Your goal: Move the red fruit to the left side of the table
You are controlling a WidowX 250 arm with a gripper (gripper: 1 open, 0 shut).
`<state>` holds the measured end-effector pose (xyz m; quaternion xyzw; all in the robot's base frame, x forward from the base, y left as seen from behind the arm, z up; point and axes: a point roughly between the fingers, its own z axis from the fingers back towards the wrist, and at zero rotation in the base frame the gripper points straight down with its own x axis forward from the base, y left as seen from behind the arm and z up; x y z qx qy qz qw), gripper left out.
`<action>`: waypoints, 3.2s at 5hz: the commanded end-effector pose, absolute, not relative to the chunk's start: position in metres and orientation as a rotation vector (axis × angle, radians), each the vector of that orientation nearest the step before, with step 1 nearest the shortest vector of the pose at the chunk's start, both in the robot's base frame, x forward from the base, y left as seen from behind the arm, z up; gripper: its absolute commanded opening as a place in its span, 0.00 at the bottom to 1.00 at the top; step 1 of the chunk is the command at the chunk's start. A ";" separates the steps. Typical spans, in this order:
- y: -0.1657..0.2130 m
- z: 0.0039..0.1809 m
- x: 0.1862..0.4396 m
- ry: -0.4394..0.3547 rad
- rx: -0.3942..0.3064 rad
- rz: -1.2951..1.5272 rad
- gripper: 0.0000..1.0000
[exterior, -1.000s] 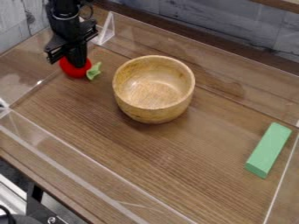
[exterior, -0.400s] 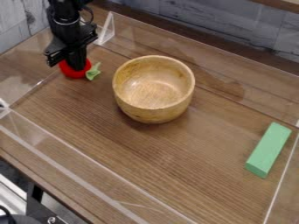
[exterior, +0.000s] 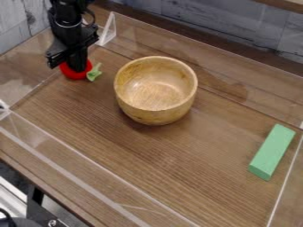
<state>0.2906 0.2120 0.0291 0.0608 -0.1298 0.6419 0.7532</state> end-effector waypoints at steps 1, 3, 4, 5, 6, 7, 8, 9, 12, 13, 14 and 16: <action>0.218 0.020 0.279 -0.274 0.168 1.428 0.00; 0.210 0.009 0.274 -0.276 0.205 1.428 0.00; 0.209 0.007 0.272 -0.275 0.225 1.428 0.00; 0.209 0.006 0.269 -0.273 0.245 1.427 0.00; 0.209 0.005 0.267 -0.271 0.265 1.426 0.00; 0.210 0.004 0.265 -0.269 0.285 1.425 0.00; 0.208 0.003 0.263 -0.266 0.305 1.423 0.00; 0.209 0.003 0.260 -0.264 0.324 1.422 0.00; 0.209 0.004 0.256 -0.245 0.359 1.423 1.00; 0.209 0.006 0.256 -0.240 0.374 1.421 1.00; 0.208 0.006 0.257 -0.236 0.386 1.417 1.00; 0.208 0.008 0.259 -0.225 0.408 1.408 1.00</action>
